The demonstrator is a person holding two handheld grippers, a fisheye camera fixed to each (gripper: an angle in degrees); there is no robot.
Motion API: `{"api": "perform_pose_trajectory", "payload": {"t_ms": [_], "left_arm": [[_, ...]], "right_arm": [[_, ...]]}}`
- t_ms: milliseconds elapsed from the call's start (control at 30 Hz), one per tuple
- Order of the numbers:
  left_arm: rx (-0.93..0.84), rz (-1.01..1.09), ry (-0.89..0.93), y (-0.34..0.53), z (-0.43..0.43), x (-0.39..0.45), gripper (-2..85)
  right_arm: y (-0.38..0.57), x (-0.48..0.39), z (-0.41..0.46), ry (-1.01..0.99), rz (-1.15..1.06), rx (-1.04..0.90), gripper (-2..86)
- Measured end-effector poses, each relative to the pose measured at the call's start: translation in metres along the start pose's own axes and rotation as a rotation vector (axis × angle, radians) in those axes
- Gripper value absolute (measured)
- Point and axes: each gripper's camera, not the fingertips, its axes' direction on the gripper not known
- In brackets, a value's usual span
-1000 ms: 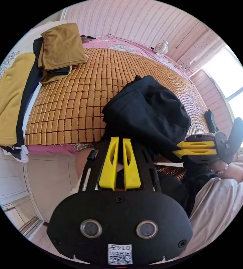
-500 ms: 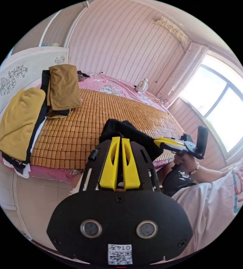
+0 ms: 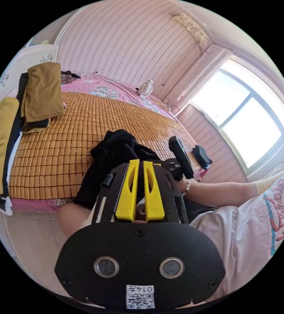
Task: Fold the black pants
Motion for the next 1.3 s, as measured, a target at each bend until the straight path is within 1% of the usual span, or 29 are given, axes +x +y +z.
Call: {"api": "perform_pose_trajectory", "payload": {"t_ms": [67, 100, 133, 167, 200, 300, 333, 400, 433, 467, 533, 567, 600, 633, 667, 700, 767, 867, 933, 1000, 1067, 1100, 1133, 1167, 1200, 1300], "left_arm": [[-0.011, -0.074, -0.125, 0.009, -0.012, -0.023, 4.3], [-0.026, -0.081, -0.162, 0.011, -0.014, -0.028, 4.8], [-0.061, -0.089, -0.237, 0.013, -0.013, -0.038, 6.5], [-0.108, -0.105, -0.28, 0.013, -0.009, -0.048, 8.0], [-0.129, -0.111, -0.283, 0.013, -0.006, -0.053, 8.8], [-0.222, -0.119, -0.295, 0.0, 0.02, -0.07, 10.6], [-0.278, -0.107, -0.313, -0.007, 0.035, -0.072, 10.6], [-0.395, -0.079, -0.319, -0.016, 0.063, -0.073, 9.2], [-0.496, -0.048, -0.323, -0.019, 0.083, -0.072, 6.3], [-0.576, 0.023, -0.38, -0.02, 0.098, -0.068, 3.8], [-0.606, 0.126, -0.427, -0.027, 0.101, -0.059, 1.3], [-0.592, 0.15, -0.441, -0.035, 0.094, -0.055, 0.4], [-0.571, 0.16, -0.445, -0.04, 0.088, -0.053, 0.2], [-0.503, 0.172, -0.453, -0.052, 0.07, -0.05, -0.2], [-0.421, 0.167, -0.453, -0.066, 0.049, -0.049, -0.4], [-0.381, 0.156, -0.442, -0.074, 0.037, -0.049, -0.4], [-0.231, 0.104, -0.396, -0.104, -0.012, -0.054, -0.5], [-0.133, 0.073, -0.384, -0.131, -0.058, -0.062, -0.6], [-0.126, 0.077, -0.44, -0.139, -0.075, -0.066, -0.6], [-0.134, 0.071, -0.493, -0.142, -0.084, -0.073, -0.6], [-0.147, 0.03, -0.481, -0.143, -0.086, -0.086, -0.6], [-0.15, 0.018, -0.47, -0.143, -0.086, -0.089, -0.6], [-0.148, -0.001, -0.473, -0.143, -0.084, -0.094, -0.5], [-0.139, -0.004, -0.499, -0.143, -0.084, -0.096, -0.5], [-0.133, -0.004, -0.513, -0.144, -0.085, -0.096, -0.5], [-0.042, -0.029, -0.53, -0.142, -0.105, -0.099, -0.3]], "right_arm": [[0.003, 0.015, 0.002, -0.044, 0.039, -0.033, 3.4], [0.008, 0.026, -0.006, -0.095, 0.076, -0.002, 3.1], [0.014, 0.039, -0.018, -0.15, 0.112, 0.033, 2.8], [0.017, 0.045, -0.025, -0.172, 0.128, 0.052, 2.8], [0.023, 0.058, -0.041, -0.206, 0.153, 0.097, 2.7], [0.041, 0.088, -0.097, -0.225, 0.182, 0.232, 2.5], [0.051, 0.102, -0.123, -0.242, 0.191, 0.287, 2.5], [0.069, 0.125, -0.167, -0.242, 0.213, 0.393, 2.4], [0.082, 0.142, -0.197, -0.22, 0.237, 0.454, 2.4], [0.089, 0.152, -0.213, -0.202, 0.253, 0.484, 2.3], [0.119, 0.188, -0.276, -0.107, 0.318, 0.615, 2.3], [0.127, 0.196, -0.292, -0.072, 0.331, 0.646, 2.3], [0.14, 0.211, -0.321, 0.002, 0.352, 0.689, 2.2], [0.151, 0.225, -0.345, 0.084, 0.373, 0.704, 2.2], [0.156, 0.232, -0.355, 0.126, 0.385, 0.705, 2.2], [0.164, 0.245, -0.37, 0.196, 0.41, 0.694, 2.2], [0.174, 0.268, -0.384, 0.254, 0.444, 0.658, 2.3], [0.202, 0.311, -0.387, 0.252, 0.562, 0.604, 2.6], [0.235, 0.336, -0.376, 0.261, 0.685, 0.585, 2.0], [0.262, 0.347, -0.363, 0.282, 0.756, 0.585, 1.4], [0.282, 0.356, -0.345, 0.254, 0.801, 0.561, 1.0], [0.291, 0.363, -0.334, 0.212, 0.821, 0.527, 0.8], [0.299, 0.366, -0.327, 0.17, 0.84, 0.532, 0.7], [0.303, 0.367, -0.326, 0.153, 0.843, 0.556, 0.6], [0.311, 0.366, -0.33, 0.132, 0.837, 0.618, 0.4], [0.334, 0.352, -0.356, 0.18, 0.761, 0.757, 0.0]]}}
